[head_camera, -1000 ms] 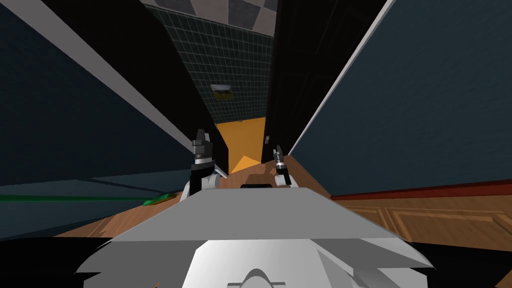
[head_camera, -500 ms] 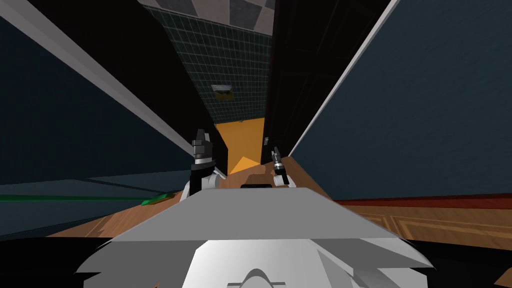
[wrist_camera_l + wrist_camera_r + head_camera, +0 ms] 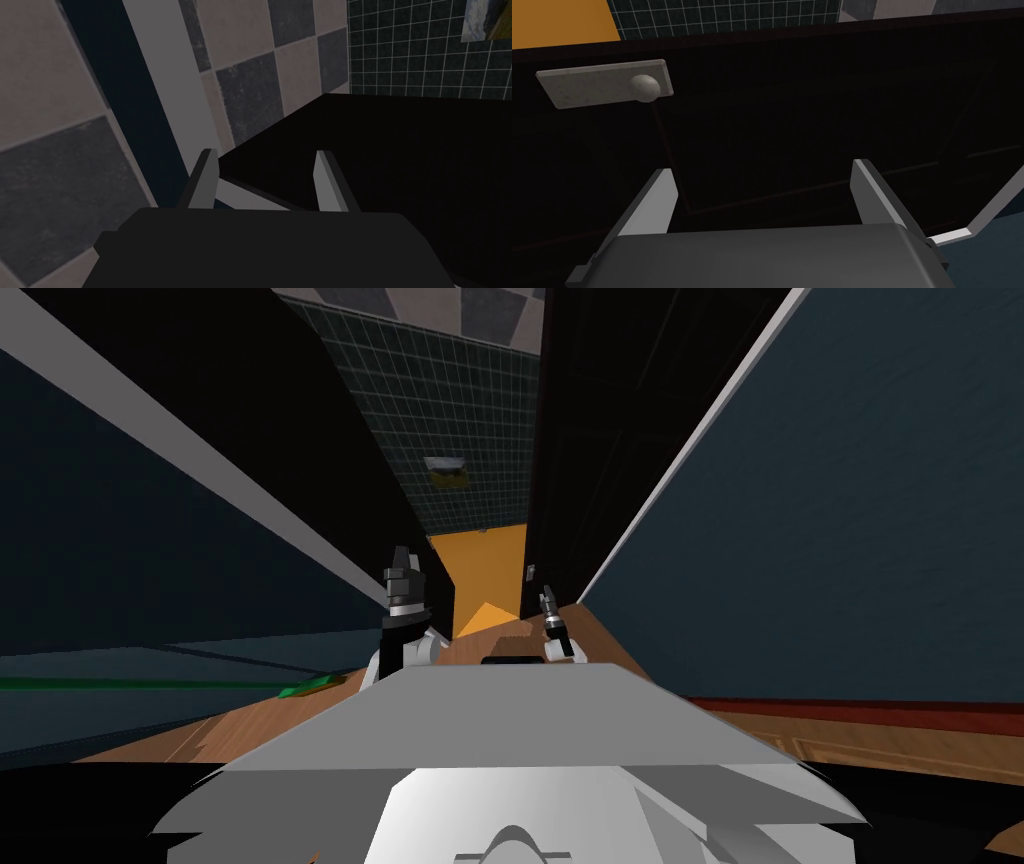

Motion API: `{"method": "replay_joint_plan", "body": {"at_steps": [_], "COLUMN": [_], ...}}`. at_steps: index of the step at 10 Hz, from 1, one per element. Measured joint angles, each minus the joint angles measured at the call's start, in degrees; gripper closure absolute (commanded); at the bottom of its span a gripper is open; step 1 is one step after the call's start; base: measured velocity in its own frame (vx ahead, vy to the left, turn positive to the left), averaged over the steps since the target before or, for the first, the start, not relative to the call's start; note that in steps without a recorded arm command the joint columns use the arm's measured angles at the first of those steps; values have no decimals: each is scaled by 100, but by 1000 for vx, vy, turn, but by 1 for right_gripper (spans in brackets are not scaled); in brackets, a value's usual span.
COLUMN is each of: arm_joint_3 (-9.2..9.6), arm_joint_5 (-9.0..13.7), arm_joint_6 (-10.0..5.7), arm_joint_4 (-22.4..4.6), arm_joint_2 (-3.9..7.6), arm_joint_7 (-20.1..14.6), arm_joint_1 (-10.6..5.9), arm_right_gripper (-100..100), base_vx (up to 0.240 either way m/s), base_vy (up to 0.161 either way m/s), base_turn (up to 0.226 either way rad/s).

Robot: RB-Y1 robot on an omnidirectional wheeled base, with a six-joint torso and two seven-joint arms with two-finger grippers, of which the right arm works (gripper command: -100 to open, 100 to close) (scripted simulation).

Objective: Push the door open

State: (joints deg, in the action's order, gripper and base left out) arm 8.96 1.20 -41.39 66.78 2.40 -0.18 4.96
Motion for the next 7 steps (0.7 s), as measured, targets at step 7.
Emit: {"method": "replay_joint_plan", "body": {"at_steps": [7], "arm_joint_3": [89], "arm_joint_5": [-68], "arm_joint_6": [-54], "arm_joint_4": [-838], "arm_joint_2": [-139], "arm_joint_7": [58], "arm_joint_1": [-320], "arm_right_gripper": [-100], "base_vx": [59], "base_vy": [-72], "base_turn": [31]}}
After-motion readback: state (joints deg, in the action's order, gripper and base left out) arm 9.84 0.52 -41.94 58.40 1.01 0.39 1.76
